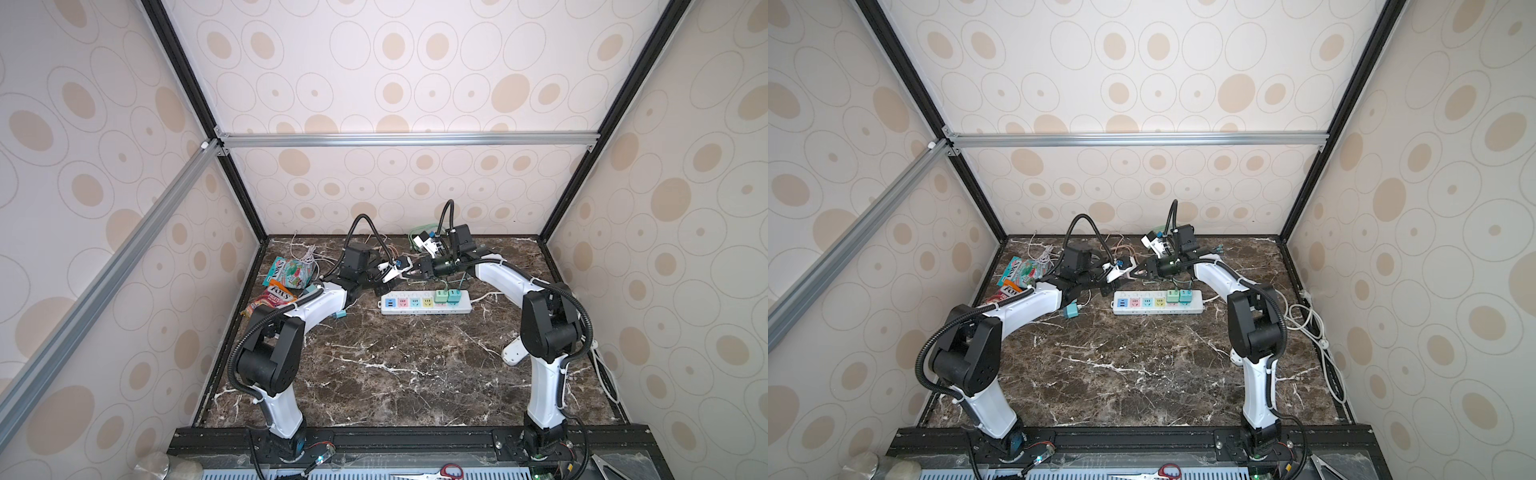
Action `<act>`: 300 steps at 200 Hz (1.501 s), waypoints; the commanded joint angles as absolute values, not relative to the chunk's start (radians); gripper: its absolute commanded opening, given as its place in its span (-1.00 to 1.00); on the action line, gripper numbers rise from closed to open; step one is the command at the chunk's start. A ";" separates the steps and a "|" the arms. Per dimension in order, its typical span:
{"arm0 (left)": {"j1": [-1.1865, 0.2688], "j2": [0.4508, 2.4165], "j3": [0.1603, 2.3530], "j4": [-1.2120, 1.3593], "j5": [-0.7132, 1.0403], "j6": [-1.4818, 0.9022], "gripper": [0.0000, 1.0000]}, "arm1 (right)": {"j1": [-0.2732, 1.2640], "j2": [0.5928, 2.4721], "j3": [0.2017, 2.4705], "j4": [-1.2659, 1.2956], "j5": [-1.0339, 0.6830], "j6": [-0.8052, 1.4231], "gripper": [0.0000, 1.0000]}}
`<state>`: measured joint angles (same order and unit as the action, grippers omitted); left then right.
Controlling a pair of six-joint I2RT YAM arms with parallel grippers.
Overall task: Insert the plug
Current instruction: 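Grasp the pink charger with the right gripper while the left gripper releases it, then carry the pink charger over the strip with the right gripper while the left withdraws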
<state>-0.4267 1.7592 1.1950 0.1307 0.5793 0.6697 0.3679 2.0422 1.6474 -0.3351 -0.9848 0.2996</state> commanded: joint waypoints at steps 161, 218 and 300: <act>-0.439 1.785 0.895 0.727 0.337 0.321 0.97 | 0.331 1.884 1.735 -0.629 -0.805 -0.349 -1.00; -0.442 1.935 1.003 0.800 0.429 0.244 0.97 | 0.331 1.845 1.728 -0.758 -0.871 -0.724 -1.00; -0.459 2.046 1.111 0.811 0.347 0.209 0.97 | 0.373 1.956 1.868 -1.105 -0.589 -1.131 -1.00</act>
<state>-0.4503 2.0281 1.0798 0.7536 0.3954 0.2333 0.3397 1.9057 1.8191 -0.9352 -0.7238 -0.9565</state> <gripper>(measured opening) 0.984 0.267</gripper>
